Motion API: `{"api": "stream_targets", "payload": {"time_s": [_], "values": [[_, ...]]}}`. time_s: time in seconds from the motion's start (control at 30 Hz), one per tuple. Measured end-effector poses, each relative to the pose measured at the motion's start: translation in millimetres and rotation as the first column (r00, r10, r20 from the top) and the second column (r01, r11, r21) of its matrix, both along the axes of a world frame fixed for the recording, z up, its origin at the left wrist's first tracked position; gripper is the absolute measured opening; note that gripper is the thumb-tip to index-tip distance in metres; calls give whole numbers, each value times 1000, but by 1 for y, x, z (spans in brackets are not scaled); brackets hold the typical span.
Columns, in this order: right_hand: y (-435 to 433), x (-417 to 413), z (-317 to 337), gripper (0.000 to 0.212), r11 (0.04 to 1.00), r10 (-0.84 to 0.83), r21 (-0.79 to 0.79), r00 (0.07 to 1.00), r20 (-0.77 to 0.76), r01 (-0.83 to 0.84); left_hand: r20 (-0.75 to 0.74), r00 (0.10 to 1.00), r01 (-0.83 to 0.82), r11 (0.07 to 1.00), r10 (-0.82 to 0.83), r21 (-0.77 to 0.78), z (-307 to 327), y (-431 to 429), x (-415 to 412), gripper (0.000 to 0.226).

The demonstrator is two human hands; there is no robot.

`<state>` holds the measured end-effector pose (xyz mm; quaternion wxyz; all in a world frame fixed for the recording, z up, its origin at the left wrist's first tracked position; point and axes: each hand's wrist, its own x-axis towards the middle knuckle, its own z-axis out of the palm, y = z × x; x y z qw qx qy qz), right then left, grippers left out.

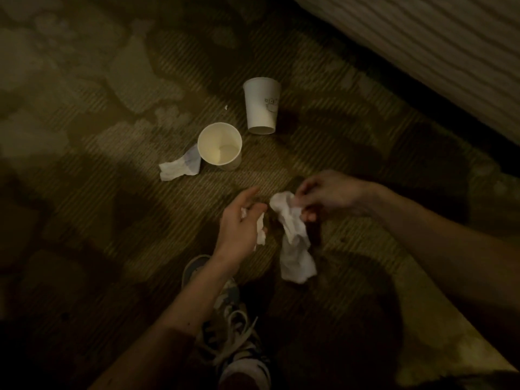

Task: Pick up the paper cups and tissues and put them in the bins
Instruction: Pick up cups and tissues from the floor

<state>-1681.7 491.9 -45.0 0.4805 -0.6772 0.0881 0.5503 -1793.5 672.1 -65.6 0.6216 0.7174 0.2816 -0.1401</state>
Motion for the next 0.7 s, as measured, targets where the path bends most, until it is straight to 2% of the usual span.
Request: {"api": "stream_targets", "payload": {"time_s": [0.1, 0.17, 0.3, 0.37, 0.47, 0.5, 0.53, 0.6, 0.7], "values": [[11, 18, 18, 6, 979, -117, 159, 989, -92, 131, -127, 980, -174, 963, 150, -208, 12, -1, -5, 42], [18, 22, 25, 3, 946, -148, 261, 974, -173, 190, -212, 948, -304, 867, 237, -395, 20, -2, -8, 45], [38, 8, 31, 15, 894, -159, 361, 942, -297, 265, -236, 935, -354, 712, 264, -606, 45, 1, -2, 40], [52, -1, 34, 17, 889, -152, 374, 940, -305, 265, -199, 919, -392, 728, 341, -563, 55, 3, 2, 52], [79, -17, 39, 13, 915, -81, 368, 970, -230, 163, -80, 889, -436, 782, 451, -444, 67, 7, 1, 68], [88, -21, 41, 12, 917, -57, 374, 975, -213, 135, -40, 883, -447, 814, 467, -370, 69, 10, -1, 65], [96, -25, 43, 11, 914, -41, 387, 978, -207, 120, -4, 863, -487, 830, 505, -274, 69, 15, -1, 52], [109, -28, 47, 15, 906, -14, 411, 977, -211, 102, 63, 818, -564, 819, 572, -108, 65, 30, -1, 31], [119, -23, 50, 20, 923, 23, 382, 985, -174, 46, 139, 745, -665, 743, 653, 73, 54, 67, 10, 34]]}}
